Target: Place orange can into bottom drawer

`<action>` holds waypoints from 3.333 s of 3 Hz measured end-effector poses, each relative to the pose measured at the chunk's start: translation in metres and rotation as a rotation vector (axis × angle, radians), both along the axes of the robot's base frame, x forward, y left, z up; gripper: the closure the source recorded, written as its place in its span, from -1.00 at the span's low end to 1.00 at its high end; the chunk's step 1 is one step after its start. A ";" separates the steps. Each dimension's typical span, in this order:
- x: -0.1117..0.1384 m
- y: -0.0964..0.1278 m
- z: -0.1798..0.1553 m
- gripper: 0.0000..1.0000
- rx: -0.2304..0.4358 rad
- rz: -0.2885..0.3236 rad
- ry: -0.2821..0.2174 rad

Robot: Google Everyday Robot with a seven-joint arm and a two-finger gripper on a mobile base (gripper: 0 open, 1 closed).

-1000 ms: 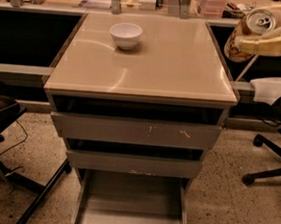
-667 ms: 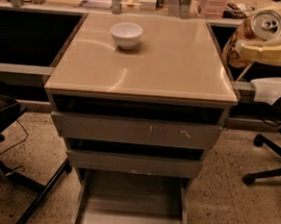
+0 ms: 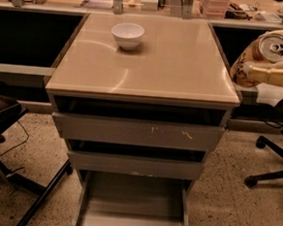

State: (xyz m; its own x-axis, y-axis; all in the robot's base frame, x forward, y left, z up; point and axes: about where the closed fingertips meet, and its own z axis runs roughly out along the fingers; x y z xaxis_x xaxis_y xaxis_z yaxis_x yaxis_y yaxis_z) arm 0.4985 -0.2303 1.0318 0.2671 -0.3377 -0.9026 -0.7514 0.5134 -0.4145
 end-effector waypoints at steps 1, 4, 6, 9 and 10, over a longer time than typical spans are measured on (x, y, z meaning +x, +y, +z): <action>-0.004 -0.007 -0.040 1.00 0.012 -0.044 0.023; -0.066 -0.059 -0.237 1.00 0.012 -0.286 0.165; -0.075 -0.036 -0.290 1.00 0.052 -0.268 0.203; -0.143 0.134 -0.579 1.00 0.181 -0.161 0.589; -0.143 0.134 -0.579 1.00 0.181 -0.159 0.588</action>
Offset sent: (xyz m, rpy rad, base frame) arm -0.0817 -0.0670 -0.2574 0.0488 0.1692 -0.3164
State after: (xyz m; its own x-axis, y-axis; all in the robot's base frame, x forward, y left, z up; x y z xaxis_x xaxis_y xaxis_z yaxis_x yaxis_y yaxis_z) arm 0.3552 -0.0963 0.4528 -0.3316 -0.1608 -0.9296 -0.7356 0.6611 0.1481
